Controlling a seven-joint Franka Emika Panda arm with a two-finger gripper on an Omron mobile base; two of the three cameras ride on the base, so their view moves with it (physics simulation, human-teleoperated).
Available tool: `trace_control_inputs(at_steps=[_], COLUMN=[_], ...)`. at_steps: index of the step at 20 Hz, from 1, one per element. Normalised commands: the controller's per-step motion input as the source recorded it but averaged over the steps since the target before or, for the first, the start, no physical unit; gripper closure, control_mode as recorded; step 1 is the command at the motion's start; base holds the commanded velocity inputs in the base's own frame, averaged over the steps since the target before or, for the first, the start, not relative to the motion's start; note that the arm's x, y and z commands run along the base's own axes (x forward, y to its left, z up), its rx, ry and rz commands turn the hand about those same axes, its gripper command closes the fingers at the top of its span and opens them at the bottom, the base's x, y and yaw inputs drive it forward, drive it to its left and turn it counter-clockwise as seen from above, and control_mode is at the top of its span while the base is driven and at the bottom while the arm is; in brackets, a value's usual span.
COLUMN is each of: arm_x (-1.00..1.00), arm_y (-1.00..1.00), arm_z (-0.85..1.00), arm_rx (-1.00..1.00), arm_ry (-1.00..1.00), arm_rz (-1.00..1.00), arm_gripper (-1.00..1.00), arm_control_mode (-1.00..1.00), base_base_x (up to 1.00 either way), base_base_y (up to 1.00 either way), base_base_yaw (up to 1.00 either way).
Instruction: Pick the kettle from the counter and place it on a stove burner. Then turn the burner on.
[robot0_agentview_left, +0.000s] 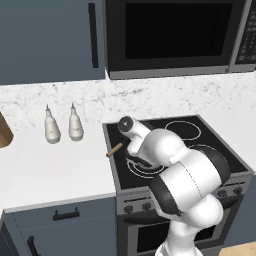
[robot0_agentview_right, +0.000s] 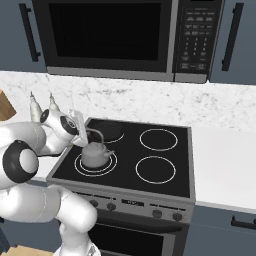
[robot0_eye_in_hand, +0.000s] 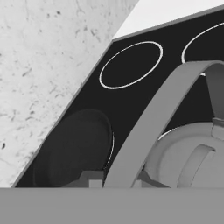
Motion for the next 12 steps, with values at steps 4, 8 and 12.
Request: trace_control_inputs(at_steps=[4, 8, 12], arm_x=[-0.07, -0.03, -0.04], arm_y=[-0.01, -0.01, 0.0], arm_z=[-0.07, -0.03, 0.0], arm_rx=[0.0, 0.0, 0.0], arm_ry=[0.0, 0.0, 0.0], arm_rz=[0.0, 0.0, 0.0], arm_gripper=[-1.0, -1.0, -1.0], arm_control_mode=[-1.0, -1.0, -1.0], base_base_x=[0.0, 0.0, 0.0], base_base_y=[0.0, 0.0, 0.0], base_base_yaw=[0.0, 0.0, 0.0])
